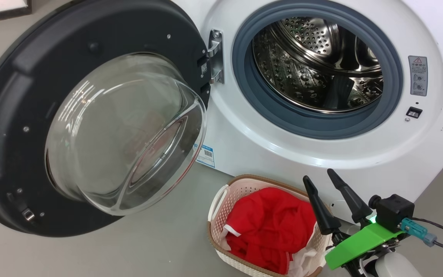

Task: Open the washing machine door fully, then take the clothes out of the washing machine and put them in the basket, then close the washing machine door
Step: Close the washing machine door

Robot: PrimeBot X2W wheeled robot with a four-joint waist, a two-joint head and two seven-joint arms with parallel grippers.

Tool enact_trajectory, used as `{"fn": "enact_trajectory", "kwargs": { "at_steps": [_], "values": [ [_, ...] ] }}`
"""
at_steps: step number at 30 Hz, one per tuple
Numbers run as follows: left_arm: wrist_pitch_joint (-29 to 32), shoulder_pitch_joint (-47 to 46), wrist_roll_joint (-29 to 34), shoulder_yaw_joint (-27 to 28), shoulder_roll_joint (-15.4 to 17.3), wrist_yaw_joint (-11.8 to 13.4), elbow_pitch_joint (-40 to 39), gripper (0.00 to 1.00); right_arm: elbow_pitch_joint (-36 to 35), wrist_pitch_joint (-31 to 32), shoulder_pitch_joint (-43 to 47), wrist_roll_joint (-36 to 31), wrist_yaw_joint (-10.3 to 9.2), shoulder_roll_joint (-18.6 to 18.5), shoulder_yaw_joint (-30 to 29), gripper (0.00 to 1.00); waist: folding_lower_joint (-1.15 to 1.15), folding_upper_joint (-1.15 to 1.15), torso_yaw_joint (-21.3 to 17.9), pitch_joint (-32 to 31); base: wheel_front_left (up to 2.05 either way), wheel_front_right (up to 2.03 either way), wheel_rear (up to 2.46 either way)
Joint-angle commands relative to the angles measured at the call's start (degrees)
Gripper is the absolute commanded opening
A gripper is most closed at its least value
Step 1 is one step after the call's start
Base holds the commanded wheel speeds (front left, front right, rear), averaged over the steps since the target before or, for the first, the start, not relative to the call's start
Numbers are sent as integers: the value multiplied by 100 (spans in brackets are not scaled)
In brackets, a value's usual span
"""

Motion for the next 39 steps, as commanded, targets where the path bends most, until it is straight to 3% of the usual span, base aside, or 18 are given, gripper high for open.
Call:
{"fn": "enact_trajectory", "kwargs": {
  "at_steps": [1,20,39],
  "values": [
    [171,-360,-165,212,276,35,137,0,-166,-27,-28,48,9,-11,74,100,0,0,-14,-15,0,0,0],
    [1011,-1054,-476,55,378,-127,1896,0,-201,-27,-11,7,9,-62,12,100,0,0,-282,117,0,0,0],
    [2232,-933,-594,-387,317,-277,1795,0,-136,-27,62,36,9,-38,11,100,0,0,-318,-31,0,0,0]
  ]
}}
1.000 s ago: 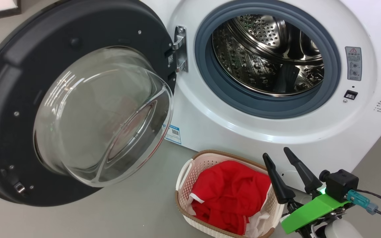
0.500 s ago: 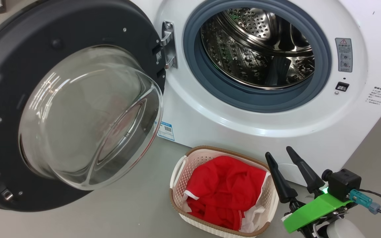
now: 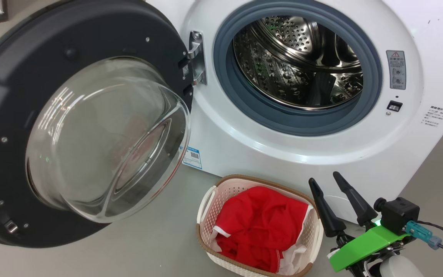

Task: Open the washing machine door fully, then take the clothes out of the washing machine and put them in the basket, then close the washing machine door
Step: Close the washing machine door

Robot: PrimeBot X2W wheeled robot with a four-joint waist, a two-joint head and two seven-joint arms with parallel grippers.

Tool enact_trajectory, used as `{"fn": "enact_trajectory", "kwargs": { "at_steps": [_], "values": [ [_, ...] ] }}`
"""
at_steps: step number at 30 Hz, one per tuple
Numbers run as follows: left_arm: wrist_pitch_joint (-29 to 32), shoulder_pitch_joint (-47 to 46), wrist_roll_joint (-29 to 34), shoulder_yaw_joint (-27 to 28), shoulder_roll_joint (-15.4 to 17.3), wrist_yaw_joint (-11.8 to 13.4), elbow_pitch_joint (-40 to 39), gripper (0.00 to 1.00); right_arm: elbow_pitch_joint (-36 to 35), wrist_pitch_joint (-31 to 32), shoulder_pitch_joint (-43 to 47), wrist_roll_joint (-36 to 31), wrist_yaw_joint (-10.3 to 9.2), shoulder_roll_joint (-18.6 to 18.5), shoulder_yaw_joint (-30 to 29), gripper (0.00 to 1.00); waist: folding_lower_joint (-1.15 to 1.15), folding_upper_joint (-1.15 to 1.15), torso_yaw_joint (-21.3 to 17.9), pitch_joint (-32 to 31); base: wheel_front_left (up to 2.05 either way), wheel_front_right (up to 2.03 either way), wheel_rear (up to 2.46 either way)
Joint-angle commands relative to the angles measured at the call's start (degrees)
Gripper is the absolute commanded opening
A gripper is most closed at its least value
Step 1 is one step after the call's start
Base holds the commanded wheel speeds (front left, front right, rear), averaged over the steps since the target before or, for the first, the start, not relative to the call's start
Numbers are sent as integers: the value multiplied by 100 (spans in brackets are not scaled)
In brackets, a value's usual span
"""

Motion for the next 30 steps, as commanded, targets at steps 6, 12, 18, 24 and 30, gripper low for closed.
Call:
{"fn": "enact_trajectory", "kwargs": {
  "at_steps": [6,12,18,24,30],
  "values": [
    [493,110,-128,27,329,-25,-469,0,-100,-27,-15,66,9,-4,147,100,0,0,20,-99,0,0,0],
    [870,328,-213,-53,338,24,-823,0,-89,-27,12,67,9,-1,163,100,0,0,22,-130,0,0,0],
    [1228,622,-350,-84,340,113,-1348,0,-72,-27,34,80,9,4,187,100,0,0,17,-146,0,0,0],
    [1590,894,-502,-126,334,227,-1926,0,-71,-27,40,90,9,6,204,100,0,0,7,-163,0,0,0],
    [1837,1116,-677,-131,262,372,-2479,0,-73,-27,27,88,9,12,195,100,0,0,-11,-161,0,0,0]
  ]
}}
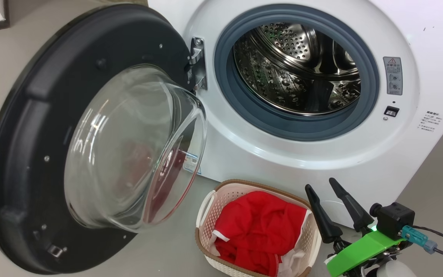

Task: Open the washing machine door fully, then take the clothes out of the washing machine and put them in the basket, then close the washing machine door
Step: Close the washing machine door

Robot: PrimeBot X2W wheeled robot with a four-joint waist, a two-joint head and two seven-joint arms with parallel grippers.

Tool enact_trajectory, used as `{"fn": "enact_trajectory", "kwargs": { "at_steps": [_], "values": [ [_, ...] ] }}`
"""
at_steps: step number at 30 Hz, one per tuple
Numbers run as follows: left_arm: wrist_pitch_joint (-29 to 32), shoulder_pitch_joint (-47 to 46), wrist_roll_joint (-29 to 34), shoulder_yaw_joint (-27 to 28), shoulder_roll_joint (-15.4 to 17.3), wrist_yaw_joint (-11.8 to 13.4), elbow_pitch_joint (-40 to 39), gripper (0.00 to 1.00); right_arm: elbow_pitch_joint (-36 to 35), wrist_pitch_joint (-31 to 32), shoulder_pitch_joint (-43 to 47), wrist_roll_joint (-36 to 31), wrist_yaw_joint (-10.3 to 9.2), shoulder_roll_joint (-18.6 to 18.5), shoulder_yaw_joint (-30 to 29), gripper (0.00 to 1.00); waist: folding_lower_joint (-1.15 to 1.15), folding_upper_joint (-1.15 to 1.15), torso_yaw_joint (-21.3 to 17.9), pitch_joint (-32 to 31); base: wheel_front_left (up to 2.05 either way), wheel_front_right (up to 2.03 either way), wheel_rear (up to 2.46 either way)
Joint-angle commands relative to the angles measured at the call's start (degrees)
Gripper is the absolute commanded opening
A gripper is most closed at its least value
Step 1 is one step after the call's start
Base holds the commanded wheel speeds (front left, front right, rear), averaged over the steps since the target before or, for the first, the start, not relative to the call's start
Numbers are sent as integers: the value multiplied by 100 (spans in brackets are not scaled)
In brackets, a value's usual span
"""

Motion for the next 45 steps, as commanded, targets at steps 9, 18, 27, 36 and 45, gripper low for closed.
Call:
{"fn": "enact_trajectory", "kwargs": {
  "at_steps": [9,18,27,36,45],
  "values": [
    [321,211,-181,68,97,201,-930,0,-130,-27,-71,69,9,11,90,100,0,0,-72,28,0,0,0],
    [516,326,-356,-8,-65,373,-1560,0,-123,-27,-98,81,9,15,73,100,0,0,-231,28,0,0,0],
    [639,454,-414,-94,-133,495,-2017,0,-117,-27,-114,86,9,30,75,100,0,0,-462,16,0,0,0],
    [719,543,-451,-179,-214,548,-2506,0,-140,-27,-105,73,9,33,43,100,0,0,-773,56,0,0,0],
    [753,560,-469,-248,-297,626,-2765,0,-145,-27,-127,70,9,31,33,100,0,0,-1099,94,0,0,0]
  ]
}}
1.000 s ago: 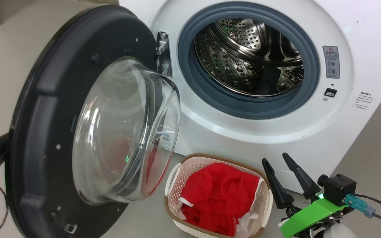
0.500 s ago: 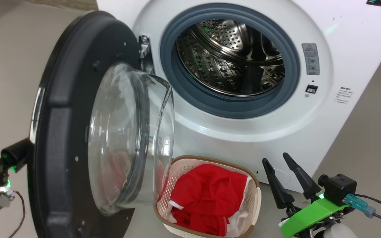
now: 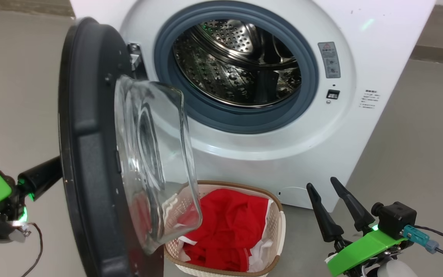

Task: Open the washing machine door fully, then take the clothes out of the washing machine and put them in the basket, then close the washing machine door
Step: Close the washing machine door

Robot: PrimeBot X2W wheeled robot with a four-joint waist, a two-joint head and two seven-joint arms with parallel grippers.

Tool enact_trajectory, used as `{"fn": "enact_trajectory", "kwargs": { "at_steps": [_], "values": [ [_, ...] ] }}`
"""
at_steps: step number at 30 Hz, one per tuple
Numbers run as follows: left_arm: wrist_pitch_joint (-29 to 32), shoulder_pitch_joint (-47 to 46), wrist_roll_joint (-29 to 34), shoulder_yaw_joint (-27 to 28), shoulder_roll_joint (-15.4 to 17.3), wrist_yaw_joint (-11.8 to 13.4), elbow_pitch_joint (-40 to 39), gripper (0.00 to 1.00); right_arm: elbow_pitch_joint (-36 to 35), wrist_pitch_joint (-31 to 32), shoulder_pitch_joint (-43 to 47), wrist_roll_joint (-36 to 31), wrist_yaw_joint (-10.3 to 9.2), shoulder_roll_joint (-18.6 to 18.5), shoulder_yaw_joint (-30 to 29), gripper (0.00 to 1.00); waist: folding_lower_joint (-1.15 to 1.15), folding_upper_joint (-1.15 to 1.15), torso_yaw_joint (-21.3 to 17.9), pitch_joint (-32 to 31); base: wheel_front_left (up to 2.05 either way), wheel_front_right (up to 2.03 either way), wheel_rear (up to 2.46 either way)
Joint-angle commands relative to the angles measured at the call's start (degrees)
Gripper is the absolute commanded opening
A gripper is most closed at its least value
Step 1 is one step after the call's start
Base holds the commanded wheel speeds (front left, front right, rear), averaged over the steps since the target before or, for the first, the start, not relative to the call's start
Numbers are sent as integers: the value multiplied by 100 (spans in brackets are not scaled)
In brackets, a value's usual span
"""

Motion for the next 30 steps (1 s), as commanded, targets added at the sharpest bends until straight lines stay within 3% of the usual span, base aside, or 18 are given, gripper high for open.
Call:
{"fn": "enact_trajectory", "kwargs": {
  "at_steps": [1,30],
  "values": [
    [48,-211,-84,201,152,20,-255,0,-142,-27,-124,46,9,-4,86,100,0,0,-80,16,0,0,0],
    [-507,-352,253,10,-364,57,-394,0,-88,-27,-217,78,9,-85,201,100,0,0,-1082,100,0,0,0]
  ]
}}
